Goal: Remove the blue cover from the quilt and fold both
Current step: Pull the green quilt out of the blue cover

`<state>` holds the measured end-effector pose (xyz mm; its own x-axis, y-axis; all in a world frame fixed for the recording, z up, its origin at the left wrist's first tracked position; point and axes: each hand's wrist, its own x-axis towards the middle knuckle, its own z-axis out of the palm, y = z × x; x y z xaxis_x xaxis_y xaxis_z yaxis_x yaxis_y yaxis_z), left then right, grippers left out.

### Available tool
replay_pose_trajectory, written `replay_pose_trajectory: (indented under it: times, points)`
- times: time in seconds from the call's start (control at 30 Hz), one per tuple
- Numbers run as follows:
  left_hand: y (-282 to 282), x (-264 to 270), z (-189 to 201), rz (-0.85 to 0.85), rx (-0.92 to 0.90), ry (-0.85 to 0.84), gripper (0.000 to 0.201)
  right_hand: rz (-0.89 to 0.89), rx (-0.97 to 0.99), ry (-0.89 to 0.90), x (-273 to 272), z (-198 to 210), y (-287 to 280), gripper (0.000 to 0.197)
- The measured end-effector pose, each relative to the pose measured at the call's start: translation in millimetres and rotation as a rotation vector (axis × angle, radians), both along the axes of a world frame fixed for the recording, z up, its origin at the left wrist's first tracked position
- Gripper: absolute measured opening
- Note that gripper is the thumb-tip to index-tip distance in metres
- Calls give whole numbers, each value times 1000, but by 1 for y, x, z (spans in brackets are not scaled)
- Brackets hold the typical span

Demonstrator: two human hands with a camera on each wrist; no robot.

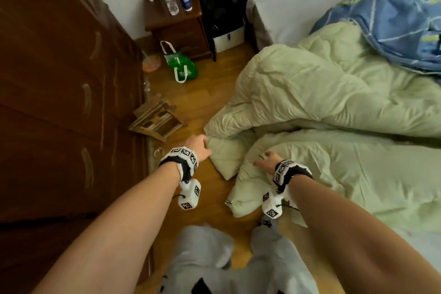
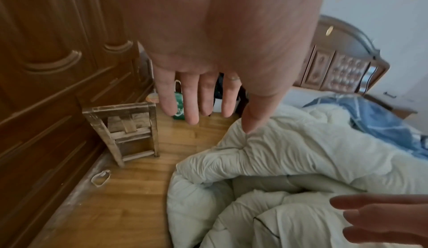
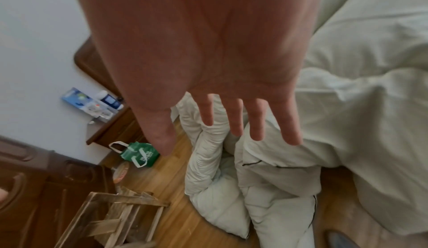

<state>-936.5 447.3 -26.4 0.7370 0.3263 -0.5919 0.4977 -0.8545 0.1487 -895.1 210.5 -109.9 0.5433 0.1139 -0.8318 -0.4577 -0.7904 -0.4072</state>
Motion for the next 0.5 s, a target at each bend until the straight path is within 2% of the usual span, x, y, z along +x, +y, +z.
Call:
replay_pose_trajectory:
  times: [0.13, 0.23, 0.3, 0.33, 0.43, 0.5]
  points:
    - [31, 50, -81, -20, -29, 115, 48, -113, -70, 87, 16, -71, 32, 92]
    - [60, 86, -173, -54, -46, 168, 47, -207, -131, 156, 23, -152, 62, 98]
    - [76, 106, -248, -30, -99, 215, 49, -281, -170, 206, 26, -210, 85, 99]
    - [83, 115, -289, 14, -147, 235, 51, -302, -185, 235, 31, -241, 97, 97]
    - [98, 109, -421, 327, -379, 406, 53, -365, -210, 314, 28, -340, 130, 85]
    - [107, 100, -507, 477, -446, 460, 61, -441, -265, 312, 36, -407, 153, 107]
